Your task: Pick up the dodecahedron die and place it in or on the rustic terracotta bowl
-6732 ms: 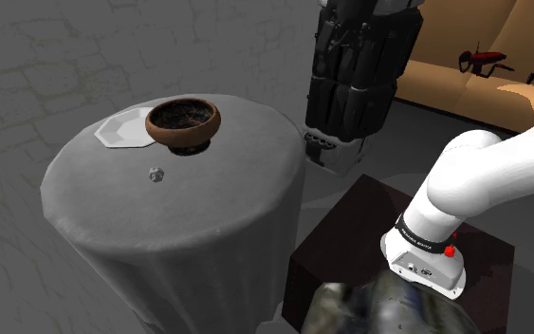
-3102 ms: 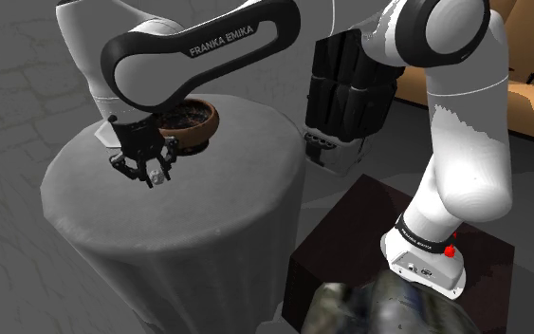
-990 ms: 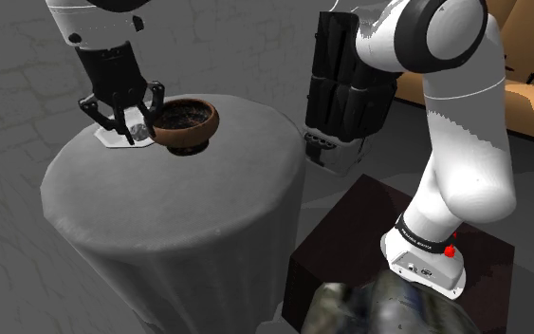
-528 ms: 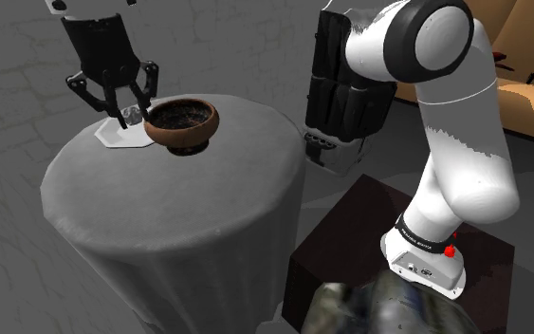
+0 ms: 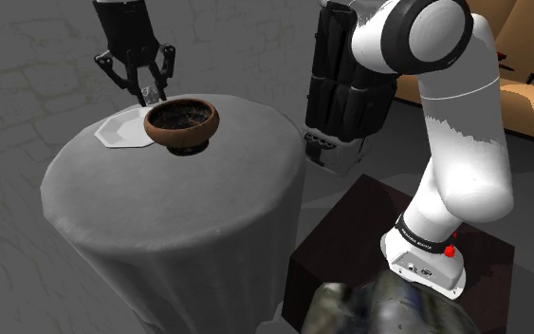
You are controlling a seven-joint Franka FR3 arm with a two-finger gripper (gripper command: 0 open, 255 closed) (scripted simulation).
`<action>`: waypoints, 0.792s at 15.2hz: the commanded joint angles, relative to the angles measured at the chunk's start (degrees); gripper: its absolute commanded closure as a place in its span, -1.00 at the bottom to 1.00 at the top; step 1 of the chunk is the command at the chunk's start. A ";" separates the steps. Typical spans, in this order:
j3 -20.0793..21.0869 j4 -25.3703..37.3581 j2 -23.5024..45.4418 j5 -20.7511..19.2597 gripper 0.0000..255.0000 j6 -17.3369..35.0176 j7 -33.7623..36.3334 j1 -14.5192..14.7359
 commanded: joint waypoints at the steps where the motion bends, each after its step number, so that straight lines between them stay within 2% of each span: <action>1: -0.08 -4.30 -2.51 1.24 1.00 1.89 -2.43 -3.58; 5: -1.15 -5.98 -3.73 2.19 1.00 2.64 -7.85 -8.55; 12: -0.98 -16.08 -6.64 3.52 1.00 9.86 -7.81 -10.82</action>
